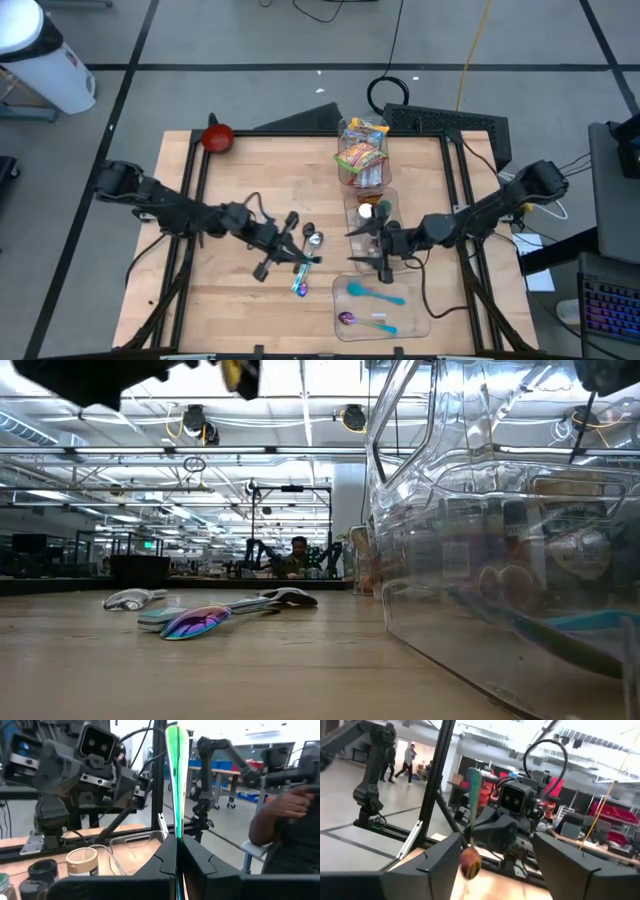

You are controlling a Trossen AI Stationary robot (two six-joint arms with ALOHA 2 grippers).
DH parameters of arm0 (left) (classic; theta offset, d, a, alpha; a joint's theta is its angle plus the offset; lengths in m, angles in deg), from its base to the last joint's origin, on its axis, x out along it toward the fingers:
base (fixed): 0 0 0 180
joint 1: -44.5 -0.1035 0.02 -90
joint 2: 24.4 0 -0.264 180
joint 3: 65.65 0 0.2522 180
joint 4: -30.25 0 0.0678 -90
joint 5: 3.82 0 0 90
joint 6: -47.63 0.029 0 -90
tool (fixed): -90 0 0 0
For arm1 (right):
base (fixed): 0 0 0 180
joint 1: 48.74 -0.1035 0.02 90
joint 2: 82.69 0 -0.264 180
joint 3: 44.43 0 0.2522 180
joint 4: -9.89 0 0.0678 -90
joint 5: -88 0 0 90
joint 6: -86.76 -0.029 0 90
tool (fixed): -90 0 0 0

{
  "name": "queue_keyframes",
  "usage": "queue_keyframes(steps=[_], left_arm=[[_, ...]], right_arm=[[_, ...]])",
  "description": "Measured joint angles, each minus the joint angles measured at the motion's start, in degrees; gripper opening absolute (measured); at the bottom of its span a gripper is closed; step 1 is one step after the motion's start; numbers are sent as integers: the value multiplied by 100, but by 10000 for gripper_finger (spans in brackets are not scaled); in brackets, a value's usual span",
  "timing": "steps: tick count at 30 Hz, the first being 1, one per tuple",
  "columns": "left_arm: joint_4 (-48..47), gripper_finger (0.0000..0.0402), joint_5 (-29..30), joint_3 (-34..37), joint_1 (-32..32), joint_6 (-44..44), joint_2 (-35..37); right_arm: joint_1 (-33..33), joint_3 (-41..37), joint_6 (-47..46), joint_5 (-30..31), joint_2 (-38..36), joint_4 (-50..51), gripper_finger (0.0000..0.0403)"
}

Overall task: Pick & Place Food Item
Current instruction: Put the top purple spoon into the bottom transparent bin

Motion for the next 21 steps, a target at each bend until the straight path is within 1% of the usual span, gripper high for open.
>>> queue_keyframes(steps=[3,8,10,13,16,21], left_arm=[[-328,14,-9,-472,0,-61,-335],[-656,8,-314,-999,-11,-22,-747],[-721,7,-470,-1081,-20,-2,-829],[-746,15,-539,-1114,-33,-123,-862],[-854,20,-535,-1114,-35,-214,-858],[-915,7,-425,-1114,-39,-262,-858]], right_arm=[[0,205,-51,-83,196,54,254],[0,614,-202,-757,610,210,252],[-1,733,-204,-987,740,197,246],[0,823,-201,-1170,868,185,233],[51,860,-137,-1186,961,168,219],[115,873,-254,-1183,953,34,202]])
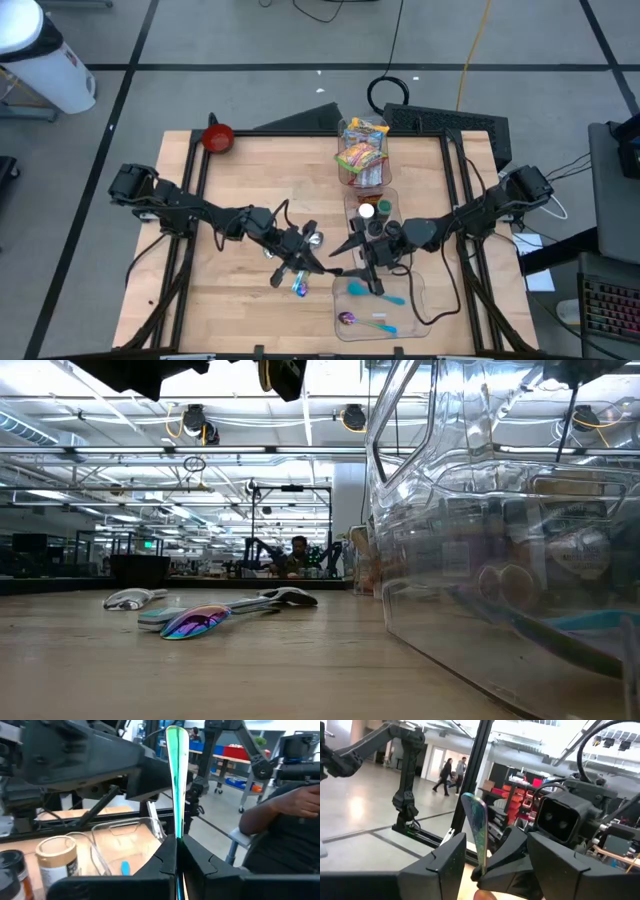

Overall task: Pick & Place Food Item
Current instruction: Put the top purple spoon into the bottom transparent bin

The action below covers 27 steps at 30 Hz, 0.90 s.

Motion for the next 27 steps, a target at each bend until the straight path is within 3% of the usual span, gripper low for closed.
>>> queue_keyframes(steps=[6,10,21,27], left_arm=[[-16,21,352,0,-30,-179,0],[-22,9,653,2,-35,-211,0],[-31,22,626,7,-31,-317,0],[-37,12,636,11,-33,-184,0]], right_arm=[[-3,0,-4,-17,2,22,184],[-3,-2,10,-16,4,32,158],[-3,-2,340,-7,2,112,15],[-3,-2,477,-2,0,157,3]])
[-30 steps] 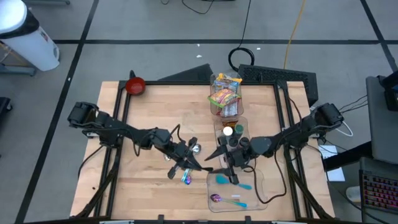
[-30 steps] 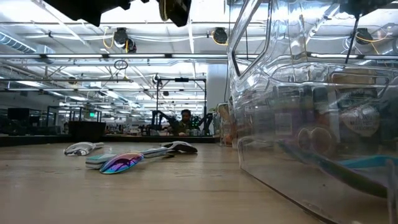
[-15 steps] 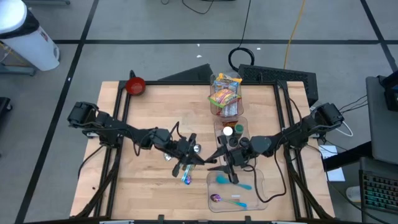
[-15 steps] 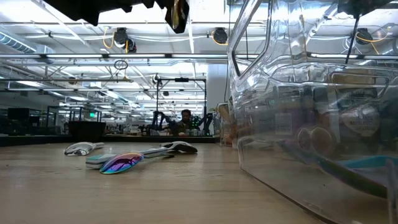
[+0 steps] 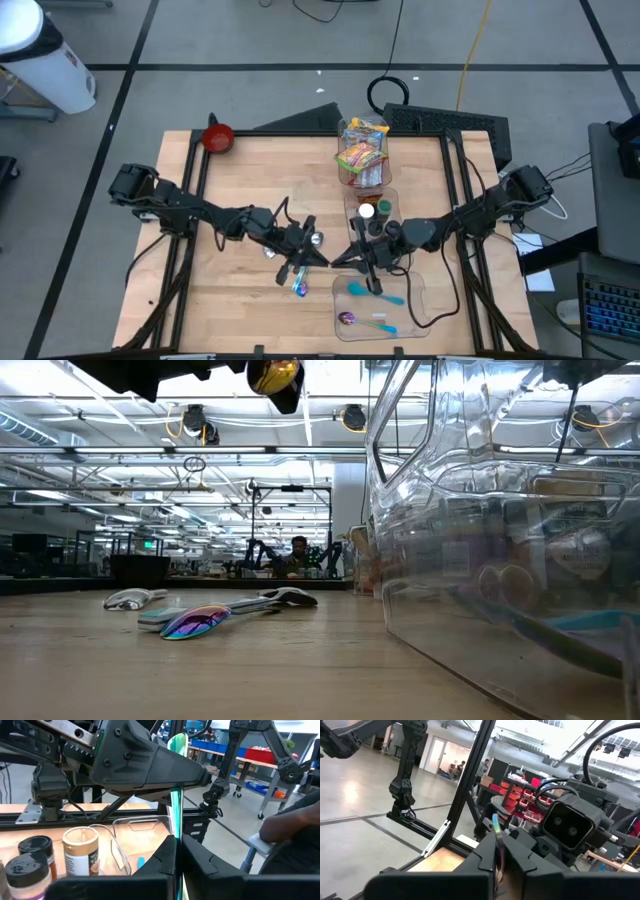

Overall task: Pick & Place Food Item
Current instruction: Put the top purple spoon into the bottom transparent bin

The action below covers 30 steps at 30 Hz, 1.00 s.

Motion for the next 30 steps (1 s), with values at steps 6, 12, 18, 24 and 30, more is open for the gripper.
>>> queue_keyframes(steps=[6,12,18,24,30], left_arm=[[24,79,333,0,59,-232,0],[19,163,930,0,219,65,28],[-519,222,1188,0,238,302,368],[-1336,240,1437,-4,234,264,872],[-1684,241,1870,-4,232,150,871]], right_arm=[[0,-7,-171,21,-87,73,2],[-16,-9,-460,-10,-445,671,1],[-208,-9,-795,-28,-1041,1527,1],[-612,-9,-1428,-749,-1593,2379,1],[-1058,-9,-1974,-1519,-1703,3785,0]])
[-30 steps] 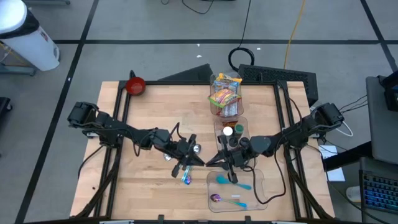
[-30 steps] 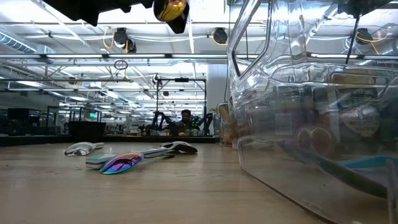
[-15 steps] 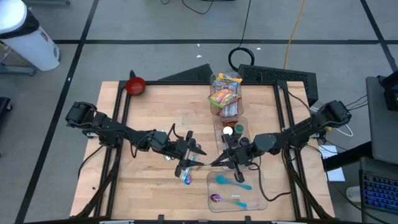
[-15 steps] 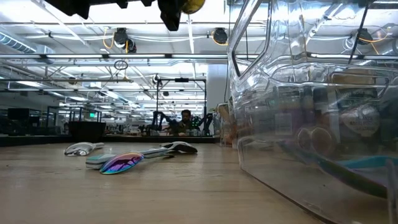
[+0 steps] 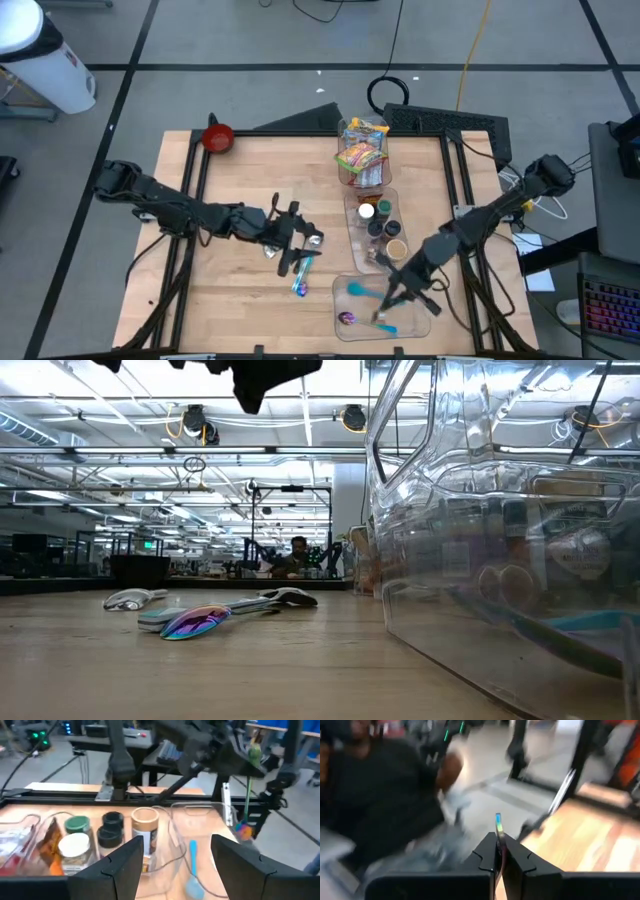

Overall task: Pick & Place Food Item
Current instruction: Put the top purple spoon into the bottom transparent bin

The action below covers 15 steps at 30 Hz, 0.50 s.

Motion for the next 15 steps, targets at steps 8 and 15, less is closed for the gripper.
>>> queue_keyframes(steps=[8,15], left_arm=[[-108,241,194,0,0,-134,-24],[-111,241,195,0,0,-134,-25]], right_arm=[[-354,-255,-593,4,2,1362,1],[-384,-737,-1083,-5,2,1317,1]])
